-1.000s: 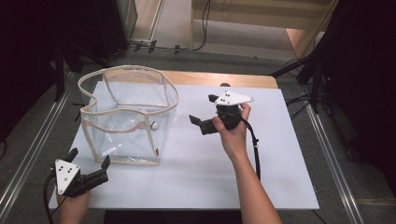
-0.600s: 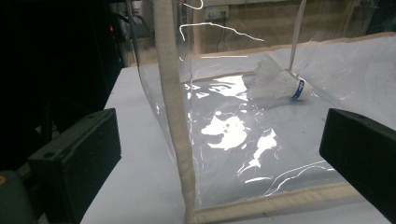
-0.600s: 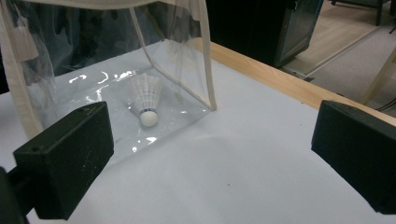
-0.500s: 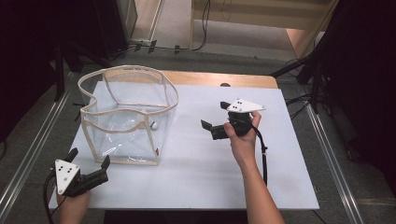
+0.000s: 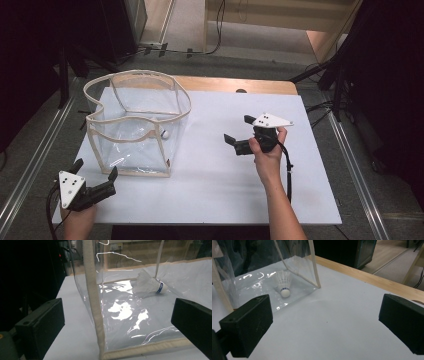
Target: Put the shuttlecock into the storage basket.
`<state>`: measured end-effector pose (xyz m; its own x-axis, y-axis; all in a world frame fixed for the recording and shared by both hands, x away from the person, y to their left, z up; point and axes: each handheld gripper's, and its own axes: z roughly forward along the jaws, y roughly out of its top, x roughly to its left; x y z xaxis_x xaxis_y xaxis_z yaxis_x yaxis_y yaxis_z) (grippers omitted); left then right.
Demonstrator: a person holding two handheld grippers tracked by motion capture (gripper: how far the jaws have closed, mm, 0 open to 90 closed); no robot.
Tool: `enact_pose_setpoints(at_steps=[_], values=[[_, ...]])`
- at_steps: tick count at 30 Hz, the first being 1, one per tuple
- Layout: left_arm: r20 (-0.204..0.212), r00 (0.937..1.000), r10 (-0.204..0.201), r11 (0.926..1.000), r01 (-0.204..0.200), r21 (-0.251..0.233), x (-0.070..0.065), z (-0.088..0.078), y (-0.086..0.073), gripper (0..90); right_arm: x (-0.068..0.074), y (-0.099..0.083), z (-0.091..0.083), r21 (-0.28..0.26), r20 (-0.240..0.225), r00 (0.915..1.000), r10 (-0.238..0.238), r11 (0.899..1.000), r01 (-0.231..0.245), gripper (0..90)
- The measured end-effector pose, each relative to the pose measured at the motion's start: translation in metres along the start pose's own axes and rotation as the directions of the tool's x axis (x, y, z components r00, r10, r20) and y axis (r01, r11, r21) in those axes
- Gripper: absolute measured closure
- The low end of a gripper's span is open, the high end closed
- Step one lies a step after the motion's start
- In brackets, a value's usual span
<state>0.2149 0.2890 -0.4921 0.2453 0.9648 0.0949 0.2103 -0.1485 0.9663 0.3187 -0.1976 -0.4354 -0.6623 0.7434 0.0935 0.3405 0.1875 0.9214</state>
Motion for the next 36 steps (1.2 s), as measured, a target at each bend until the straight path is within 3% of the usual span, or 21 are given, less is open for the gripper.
enact_pose_setpoints(at_steps=[14, 36], values=[[-0.004, 1.0, 0.005, 1.0, -0.005, 0.002, -0.001, 0.0, 0.0, 0.0, -0.005, -0.017, -0.014, 0.012, 0.023, 0.9997, 0.007, 1.0, -0.008, 0.0], [-0.003, 1.0, 0.006, 1.0, -0.006, 0.001, -0.001, 0.0, 0.0, 0.0, -0.024, -0.054, -0.04, 0.026, 0.081, 0.9941, 0.071, 0.997, -0.074, 0.0]])
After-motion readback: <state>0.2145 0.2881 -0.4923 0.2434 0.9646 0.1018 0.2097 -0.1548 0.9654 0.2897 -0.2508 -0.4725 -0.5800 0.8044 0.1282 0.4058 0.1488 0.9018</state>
